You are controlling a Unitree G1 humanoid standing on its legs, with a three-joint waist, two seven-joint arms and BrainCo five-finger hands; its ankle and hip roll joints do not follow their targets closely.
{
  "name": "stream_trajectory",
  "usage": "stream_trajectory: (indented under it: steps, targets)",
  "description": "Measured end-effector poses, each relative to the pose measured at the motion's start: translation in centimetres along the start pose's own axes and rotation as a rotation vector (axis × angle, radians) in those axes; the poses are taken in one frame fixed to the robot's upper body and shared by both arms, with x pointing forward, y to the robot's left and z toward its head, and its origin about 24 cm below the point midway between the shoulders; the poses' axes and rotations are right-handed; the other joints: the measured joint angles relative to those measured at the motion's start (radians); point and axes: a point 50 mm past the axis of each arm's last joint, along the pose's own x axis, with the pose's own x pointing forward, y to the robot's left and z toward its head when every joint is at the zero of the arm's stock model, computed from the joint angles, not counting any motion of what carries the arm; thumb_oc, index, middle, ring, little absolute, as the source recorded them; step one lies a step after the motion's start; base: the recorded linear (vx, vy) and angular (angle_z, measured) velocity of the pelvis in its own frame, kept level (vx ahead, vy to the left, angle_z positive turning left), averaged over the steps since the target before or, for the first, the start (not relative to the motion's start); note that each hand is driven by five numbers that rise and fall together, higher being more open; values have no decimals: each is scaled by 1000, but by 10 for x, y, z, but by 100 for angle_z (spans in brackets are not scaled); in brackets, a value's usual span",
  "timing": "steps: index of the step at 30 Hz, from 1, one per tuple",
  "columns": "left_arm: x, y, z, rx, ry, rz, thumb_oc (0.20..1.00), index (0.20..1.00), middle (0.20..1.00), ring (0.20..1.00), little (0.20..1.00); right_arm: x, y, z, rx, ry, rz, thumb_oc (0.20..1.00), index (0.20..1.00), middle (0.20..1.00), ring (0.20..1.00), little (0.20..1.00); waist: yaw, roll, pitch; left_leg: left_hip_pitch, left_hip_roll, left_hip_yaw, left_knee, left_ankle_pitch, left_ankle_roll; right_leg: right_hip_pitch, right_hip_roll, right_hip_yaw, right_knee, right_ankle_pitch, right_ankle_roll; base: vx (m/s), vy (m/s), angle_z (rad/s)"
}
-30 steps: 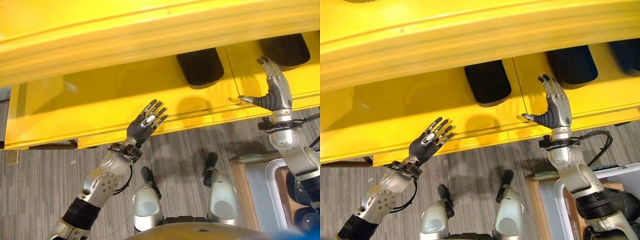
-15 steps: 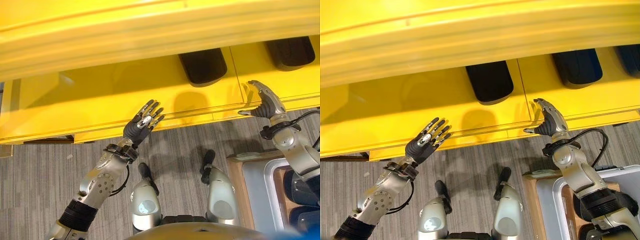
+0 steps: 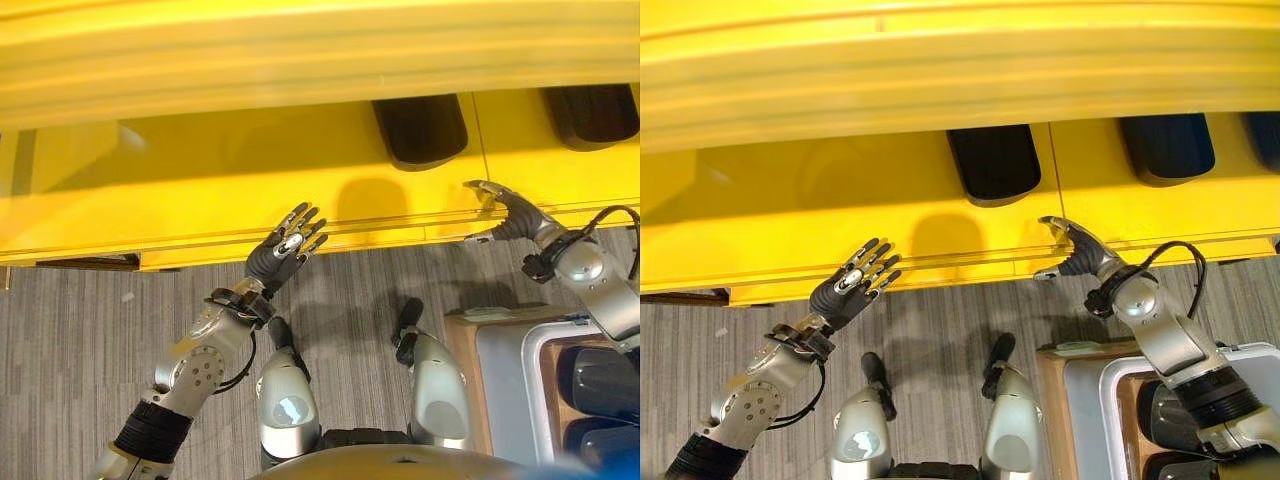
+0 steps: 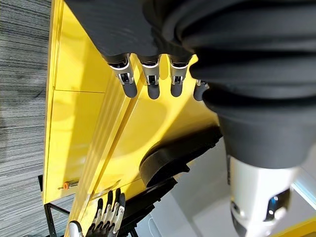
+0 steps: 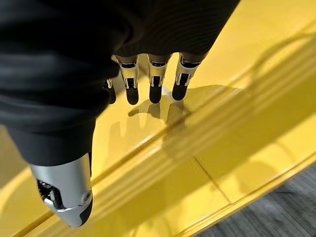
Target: Move parts from the plastic box to the shelf.
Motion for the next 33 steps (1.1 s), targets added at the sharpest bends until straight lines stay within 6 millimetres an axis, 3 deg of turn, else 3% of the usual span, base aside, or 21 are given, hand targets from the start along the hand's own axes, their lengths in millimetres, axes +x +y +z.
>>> stream_trajectory:
  steps: [9,14,28,33]
  targets:
    - [-1,2,-1,37,27,5,1000,1000,1000,1000,1000,7,1,20,-212,-75,91,1000,1000,1000,1000,1000,32,-2,1,-1,2,-21,11,0,0,25,-5,-21,-1,-1,0,5,-15,6]
    - [-1,2,4,59,35,-14,1000,1000,1000,1000,1000,21,-21,56,-379,-182,20,1000,1000,1000,1000,1000,36,-1,1,0,-4,-25,15,0,0,29,-15,-25,5,-2,1,13,15,4]
    - [1,1,5,63,37,-23,1000,1000,1000,1000,1000,28,-26,56,-547,-149,13,1000,1000,1000,1000,1000,40,8,-4,6,-9,-24,17,2,1,29,-21,-25,13,-1,0,0,0,0]
    - [1,1,4,61,38,-24,1000,1000,1000,1000,1000,28,-24,60,-565,-193,-24,1000,1000,1000,1000,1000,34,27,-15,5,-9,-23,16,2,1,26,-21,-24,13,-1,0,0,0,0]
